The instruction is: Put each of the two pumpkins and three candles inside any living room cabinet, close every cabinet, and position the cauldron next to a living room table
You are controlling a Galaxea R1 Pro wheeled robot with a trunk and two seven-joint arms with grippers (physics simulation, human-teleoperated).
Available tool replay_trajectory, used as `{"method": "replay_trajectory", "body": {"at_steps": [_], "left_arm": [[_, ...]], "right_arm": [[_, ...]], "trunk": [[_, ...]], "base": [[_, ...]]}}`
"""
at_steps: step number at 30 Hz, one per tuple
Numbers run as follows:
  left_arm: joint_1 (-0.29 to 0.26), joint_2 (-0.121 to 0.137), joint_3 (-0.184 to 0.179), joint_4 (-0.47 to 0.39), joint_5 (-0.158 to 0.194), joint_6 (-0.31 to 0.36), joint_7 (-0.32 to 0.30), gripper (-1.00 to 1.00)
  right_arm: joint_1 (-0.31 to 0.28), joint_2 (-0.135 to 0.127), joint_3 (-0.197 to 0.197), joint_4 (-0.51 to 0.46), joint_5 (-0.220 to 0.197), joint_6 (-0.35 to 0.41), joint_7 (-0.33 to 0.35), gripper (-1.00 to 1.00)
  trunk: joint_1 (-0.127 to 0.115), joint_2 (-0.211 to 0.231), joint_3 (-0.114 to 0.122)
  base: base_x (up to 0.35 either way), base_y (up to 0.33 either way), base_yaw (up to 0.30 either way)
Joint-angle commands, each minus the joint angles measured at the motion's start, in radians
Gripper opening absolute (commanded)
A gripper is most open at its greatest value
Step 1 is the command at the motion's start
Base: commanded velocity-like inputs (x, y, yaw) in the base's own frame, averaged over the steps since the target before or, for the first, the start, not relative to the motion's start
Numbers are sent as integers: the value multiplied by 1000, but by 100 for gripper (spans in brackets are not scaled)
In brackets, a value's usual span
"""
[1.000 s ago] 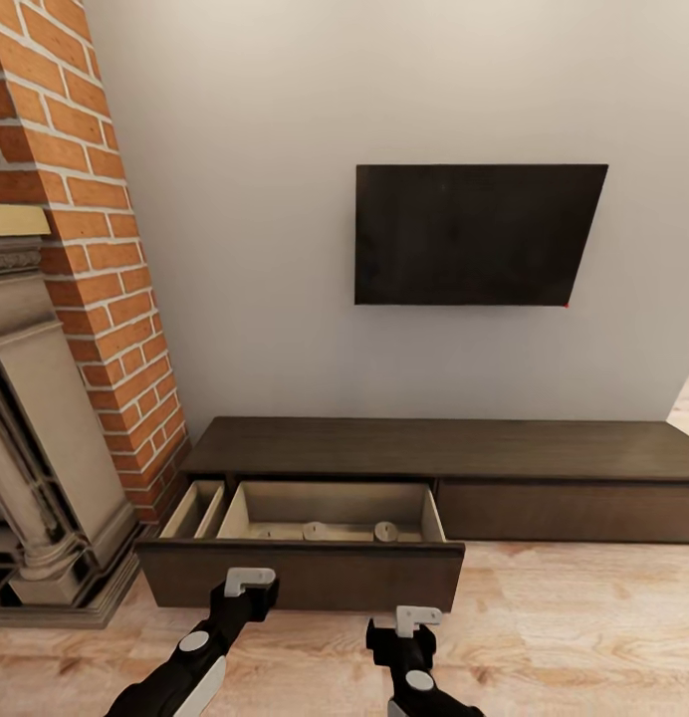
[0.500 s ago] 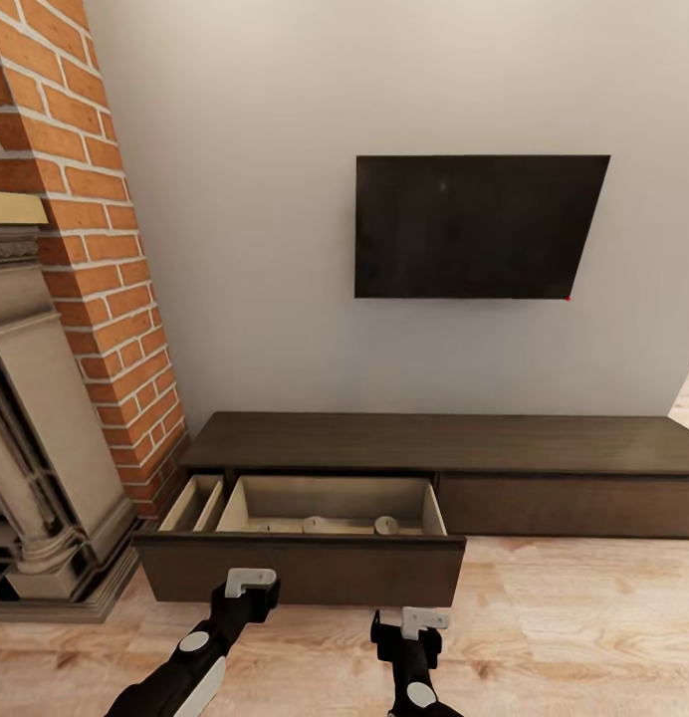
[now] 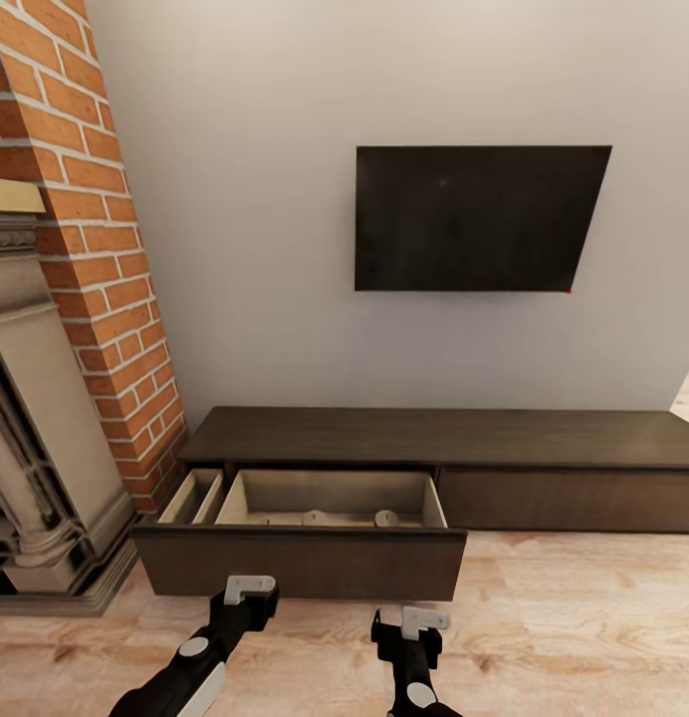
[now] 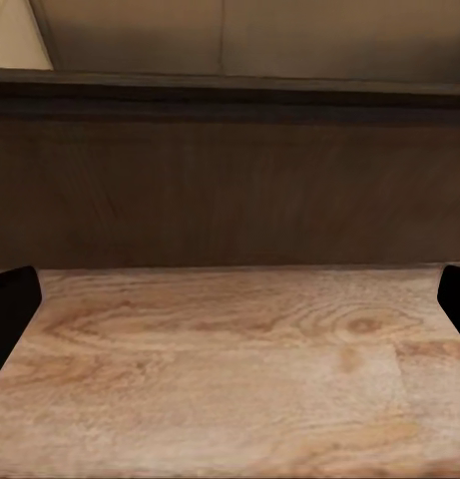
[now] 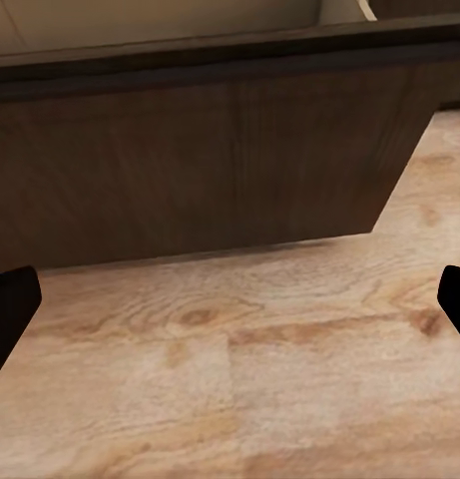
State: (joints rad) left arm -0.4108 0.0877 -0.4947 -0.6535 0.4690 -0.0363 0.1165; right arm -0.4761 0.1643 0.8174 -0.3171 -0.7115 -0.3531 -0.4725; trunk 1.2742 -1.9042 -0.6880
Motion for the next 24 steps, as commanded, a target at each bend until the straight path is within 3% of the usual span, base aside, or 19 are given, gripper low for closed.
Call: {"method": "replay_trajectory", "body": {"at_steps": [1,9,18,24], "left_arm": [[-1,1,-8,1,9,-4,9,100],[-2,-3,-8,7,8,-4,9,100],[-2,-3,-8,8,8,-4,10,100],[-2,-3,-8,8,8,-5,11,100]], "right_arm": [[-1,0,8,0,-10,-5,-4,100],[-1,1,14,-12,-8,-6,-5,100],[19,0,79,-116,34,-15,-15,100],[30,-2,86,-176,41,-19,-115,100]], "trunk": [[4,-8,-4],[34,-64,-29],[69,-127,-57],[92,-169,-76]], "base": [[0,0,0],[0,0,0],[0,0,0],[0,0,0]]}}
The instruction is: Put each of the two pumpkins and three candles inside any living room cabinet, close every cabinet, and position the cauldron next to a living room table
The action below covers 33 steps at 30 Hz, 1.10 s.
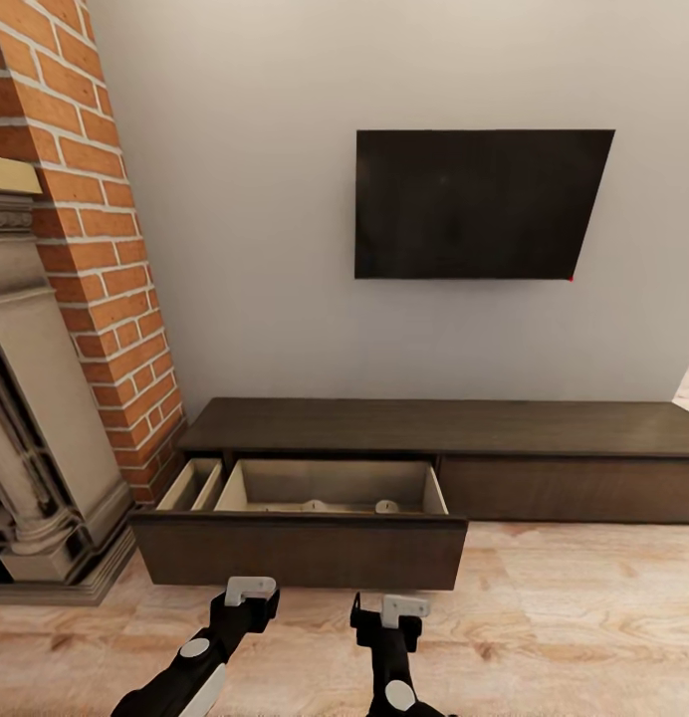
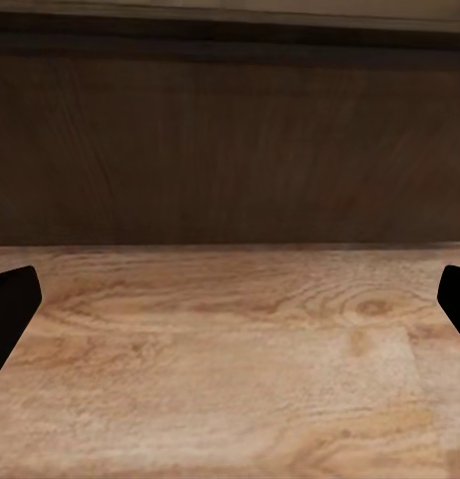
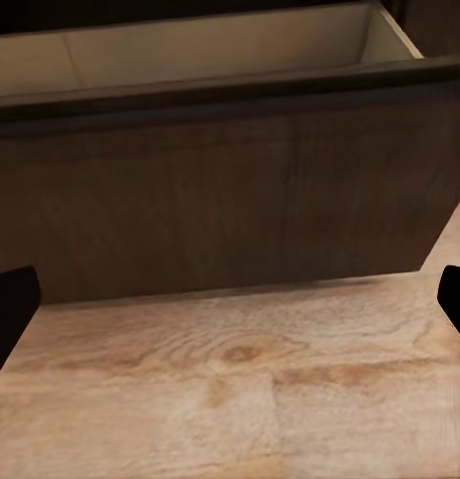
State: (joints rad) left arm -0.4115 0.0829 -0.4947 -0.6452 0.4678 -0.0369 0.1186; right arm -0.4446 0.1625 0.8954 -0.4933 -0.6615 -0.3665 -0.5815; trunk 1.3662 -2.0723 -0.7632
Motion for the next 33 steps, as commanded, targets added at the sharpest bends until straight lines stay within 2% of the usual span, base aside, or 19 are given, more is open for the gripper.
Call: {"method": "replay_trajectory", "body": {"at_steps": [1,14,18,19,23,33], "left_arm": [[-1,1,-8,-1,9,-4,8,100],[-1,-4,-11,-2,9,-5,8,100],[-1,-4,-56,-3,10,-11,10,100],[-1,-5,-82,-3,11,-14,12,100],[-1,-5,-118,-3,13,-18,16,100],[0,-5,-135,-3,15,-24,14,100]], "right_arm": [[-1,-1,9,-4,-9,-5,-14,100],[1,-9,-1,-14,-10,0,-40,100],[1,-9,5,-15,-8,2,-41,100],[1,-10,7,-16,-7,3,-41,100],[1,-10,12,-17,-5,3,-41,100],[1,-11,31,-17,-5,3,-41,100]], "trunk": [[4,-8,-4],[54,-99,-45],[69,-127,-57],[73,-134,-61],[88,-162,-73],[126,-232,-104]], "base": [[0,0,0],[0,0,0],[0,0,0],[0,0,0],[0,0,0],[0,0,0]]}}
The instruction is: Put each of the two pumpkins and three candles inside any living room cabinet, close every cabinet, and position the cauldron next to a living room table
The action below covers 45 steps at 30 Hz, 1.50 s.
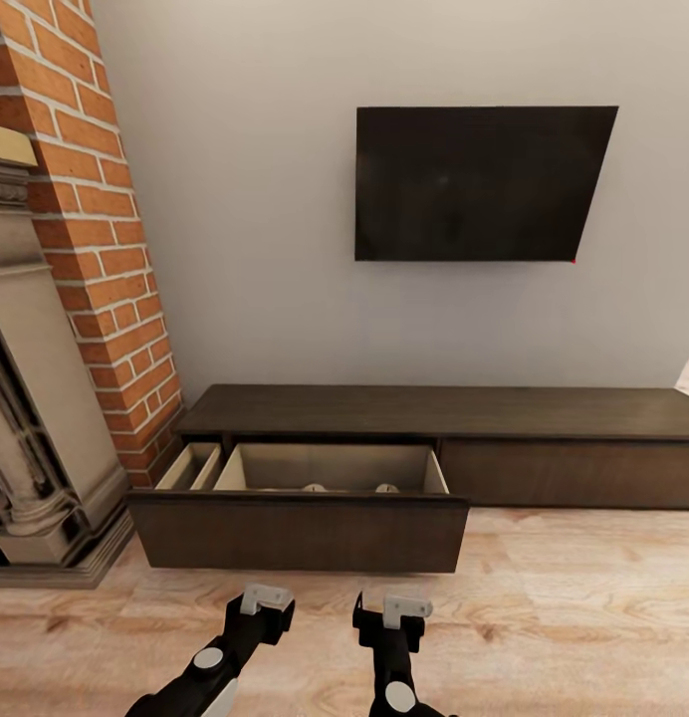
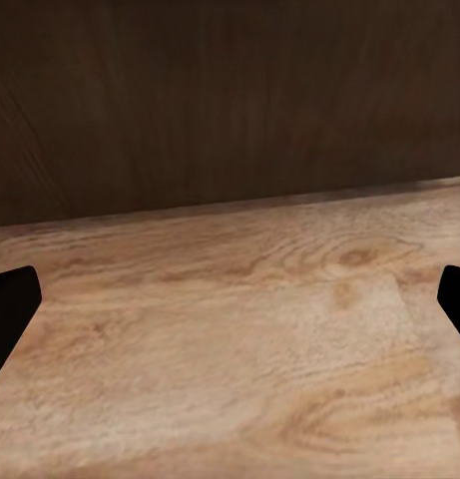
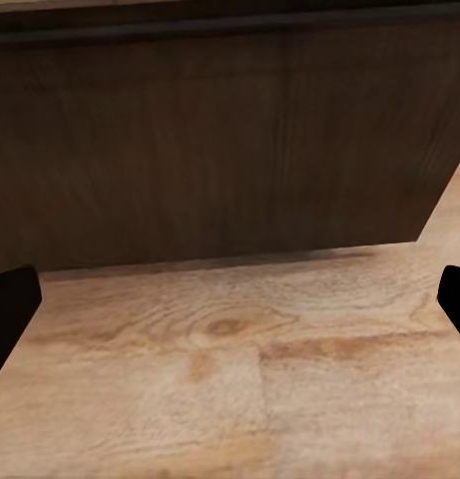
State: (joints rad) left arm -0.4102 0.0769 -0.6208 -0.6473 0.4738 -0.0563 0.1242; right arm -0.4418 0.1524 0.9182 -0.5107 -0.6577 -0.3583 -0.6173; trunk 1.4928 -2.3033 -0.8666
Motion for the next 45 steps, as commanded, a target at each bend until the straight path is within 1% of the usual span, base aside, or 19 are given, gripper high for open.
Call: {"method": "replay_trajectory", "body": {"at_steps": [1,7,16,19,23,27,35,45], "left_arm": [[-2,1,-9,-1,9,-5,8,100],[-1,1,-9,-4,10,-8,7,100],[-1,3,-5,-14,12,-39,6,100],[-1,4,-4,-34,14,-42,6,100],[4,9,-4,-92,19,-42,7,100],[20,10,-3,-120,20,-42,6,100],[29,11,-4,-133,20,-43,6,100],[30,11,-3,-134,20,-42,5,100]], "right_arm": [[-2,-1,9,0,-9,-5,-6,100],[-2,-1,11,0,-10,-5,-6,100],[-2,-1,10,2,-10,-5,-4,100],[-2,-1,10,3,-10,-5,-4,100],[-2,-1,10,3,-10,-5,-4,100],[-2,-1,10,3,-10,-5,-4,100],[-2,-1,11,3,-10,-5,-4,100],[-2,-1,11,3,-10,-5,-4,100]], "trunk": [[4,-8,-4],[27,-50,-23],[61,-113,-51],[73,-134,-61],[73,-134,-61],[73,-134,-61],[73,-134,-61],[73,-134,-61]], "base": [[0,0,0],[0,0,0],[0,0,0],[0,0,0],[0,0,0],[0,0,0],[59,6,0],[271,83,0]]}}
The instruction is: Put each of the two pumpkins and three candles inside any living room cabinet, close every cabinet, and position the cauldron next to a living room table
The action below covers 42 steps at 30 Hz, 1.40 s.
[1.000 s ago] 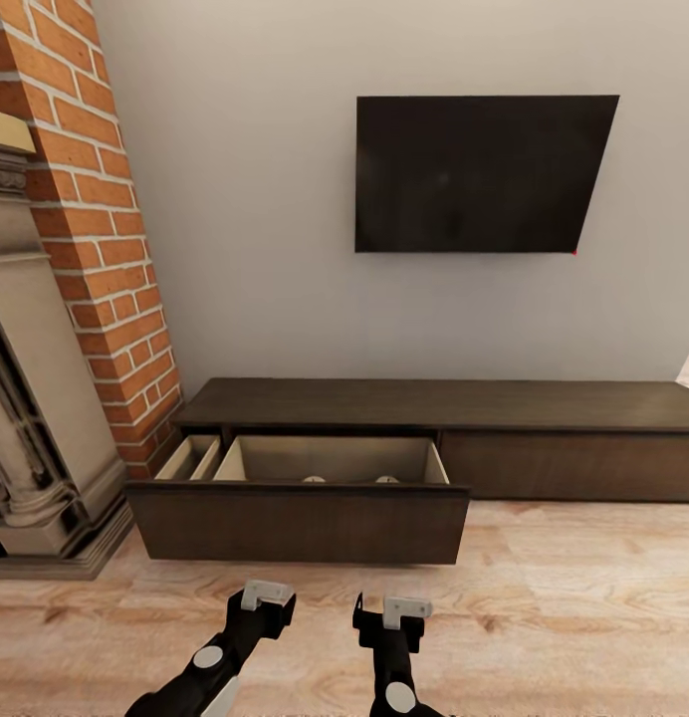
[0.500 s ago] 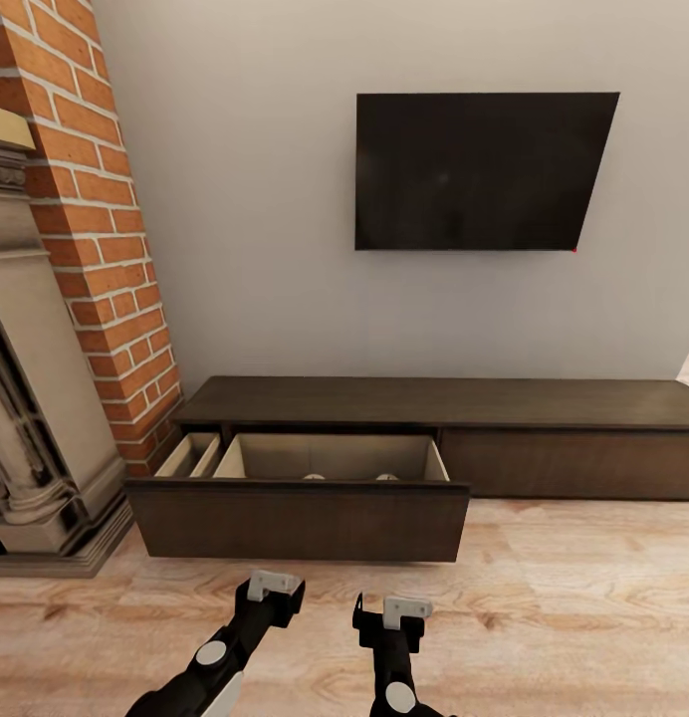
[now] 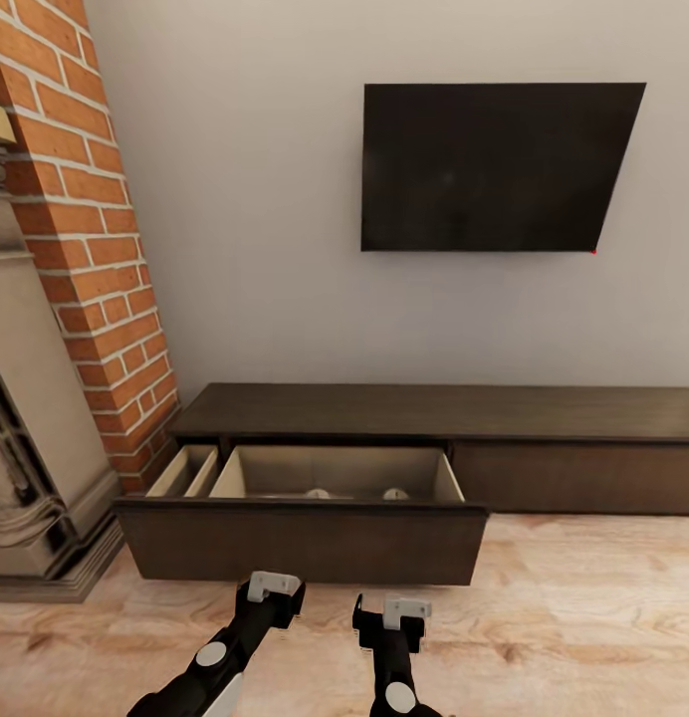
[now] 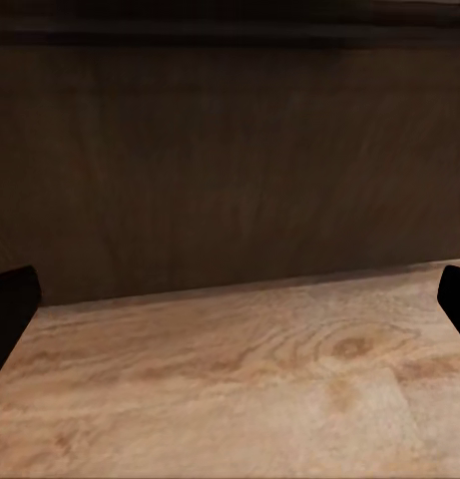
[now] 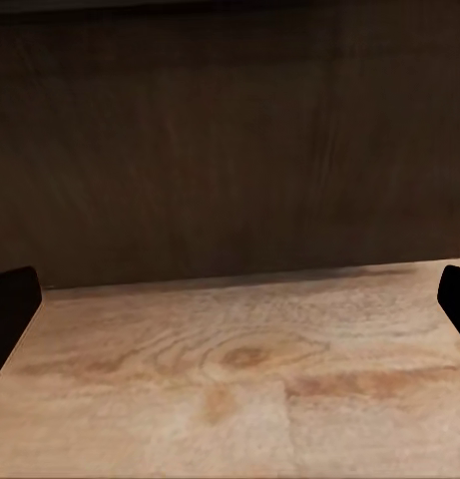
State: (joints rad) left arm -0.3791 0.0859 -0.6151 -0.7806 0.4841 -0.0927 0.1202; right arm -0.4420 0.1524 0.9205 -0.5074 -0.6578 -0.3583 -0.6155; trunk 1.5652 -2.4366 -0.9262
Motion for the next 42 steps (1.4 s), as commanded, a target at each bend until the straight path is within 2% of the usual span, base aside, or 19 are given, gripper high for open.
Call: {"method": "replay_trajectory", "body": {"at_steps": [1,10,24,33,39,42], "left_arm": [[-1,2,-8,0,10,-6,9,100],[-1,2,-8,4,11,-4,9,100],[-1,1,-8,9,12,-5,13,100],[-2,-1,-7,13,10,-4,21,100],[-1,-1,-6,14,10,-4,22,100],[-1,-1,-6,15,10,-4,22,100]], "right_arm": [[-2,-1,8,0,-9,-5,-6,100],[-1,-1,8,3,-11,-5,-6,100],[-1,-2,6,7,-11,-5,-5,100],[-1,-2,6,7,-11,-5,-5,100],[-2,-5,7,3,-11,-5,-2,100],[-2,-9,8,2,-10,-5,33,100]], "trunk": [[0,0,-1],[0,0,-1],[0,0,-1],[35,-63,-29],[38,-65,-52],[39,-66,-64]], "base": [[297,109,0],[258,148,0],[26,63,0],[0,1,0],[0,0,0],[0,0,0]]}}
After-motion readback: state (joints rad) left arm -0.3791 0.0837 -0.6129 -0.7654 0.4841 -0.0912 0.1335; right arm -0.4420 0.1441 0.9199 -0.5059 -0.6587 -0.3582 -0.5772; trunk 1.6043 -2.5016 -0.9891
